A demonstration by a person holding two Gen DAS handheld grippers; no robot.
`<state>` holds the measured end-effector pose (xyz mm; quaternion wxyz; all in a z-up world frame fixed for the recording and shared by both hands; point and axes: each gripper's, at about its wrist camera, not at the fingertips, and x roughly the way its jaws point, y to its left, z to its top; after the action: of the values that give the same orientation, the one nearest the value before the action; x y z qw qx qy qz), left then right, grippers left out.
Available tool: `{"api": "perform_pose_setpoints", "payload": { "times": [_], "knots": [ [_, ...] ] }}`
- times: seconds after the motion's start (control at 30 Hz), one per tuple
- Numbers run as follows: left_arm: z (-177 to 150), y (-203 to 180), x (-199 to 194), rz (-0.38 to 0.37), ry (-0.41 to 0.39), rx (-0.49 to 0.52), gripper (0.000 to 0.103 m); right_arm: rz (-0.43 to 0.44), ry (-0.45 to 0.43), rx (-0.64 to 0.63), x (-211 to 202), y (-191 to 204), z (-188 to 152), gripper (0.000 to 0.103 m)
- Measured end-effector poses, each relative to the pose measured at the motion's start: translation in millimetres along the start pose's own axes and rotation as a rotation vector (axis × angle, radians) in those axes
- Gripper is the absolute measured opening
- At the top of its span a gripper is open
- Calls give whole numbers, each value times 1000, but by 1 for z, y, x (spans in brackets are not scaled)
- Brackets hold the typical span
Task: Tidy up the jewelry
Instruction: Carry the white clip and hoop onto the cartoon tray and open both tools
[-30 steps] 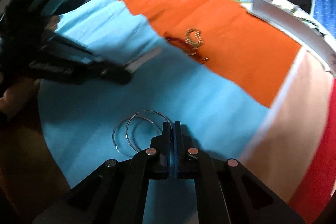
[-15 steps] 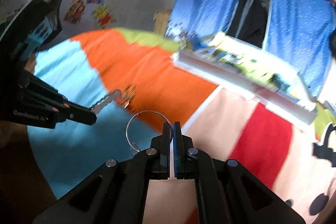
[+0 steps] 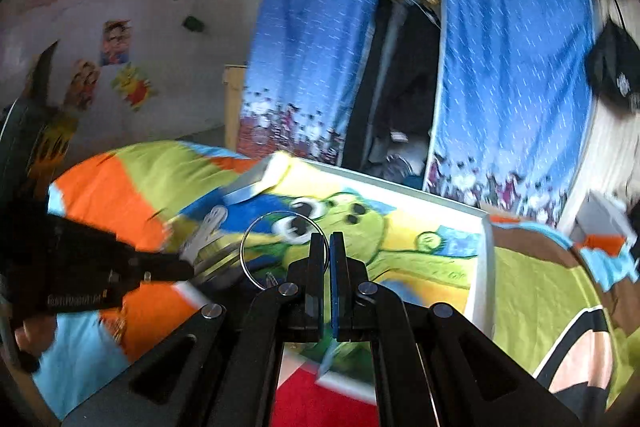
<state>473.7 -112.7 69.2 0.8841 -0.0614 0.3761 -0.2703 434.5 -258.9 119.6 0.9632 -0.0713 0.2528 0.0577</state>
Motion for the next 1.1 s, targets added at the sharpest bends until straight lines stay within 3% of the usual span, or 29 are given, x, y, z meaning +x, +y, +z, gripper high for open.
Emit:
{"api": "perform_pose_setpoints", "payload": {
  "times": [0.2,0.43,0.57,0.67,0.7,0.83,0.9,0.97,1.1],
  "knots": [
    [9,-1,46,6,92,-74,3,19,206,158,70,-54,8,2],
    [2,-5,64,63,155,-107,5,12,225,202,74,-68,-18,4],
    [-1,-2,57,99,160,-150,32,9,221,235,69,-70,-29,11],
    [-5,-2,36,139,95,-166,77,10,189,260,56,-72,-35,33],
    [-6,-2,30,145,69,-169,82,10,177,264,50,-73,-35,35],
    [-11,-4,7,170,19,-183,91,9,149,247,33,-65,-38,38],
    [-12,-6,-6,191,-16,-176,96,11,135,259,24,-63,-40,47],
    [-15,-8,-21,214,-47,-166,102,15,116,281,14,-63,-43,50],
    [-27,-10,-48,253,-101,-148,103,31,75,318,-8,-61,-48,65]
  ]
}}
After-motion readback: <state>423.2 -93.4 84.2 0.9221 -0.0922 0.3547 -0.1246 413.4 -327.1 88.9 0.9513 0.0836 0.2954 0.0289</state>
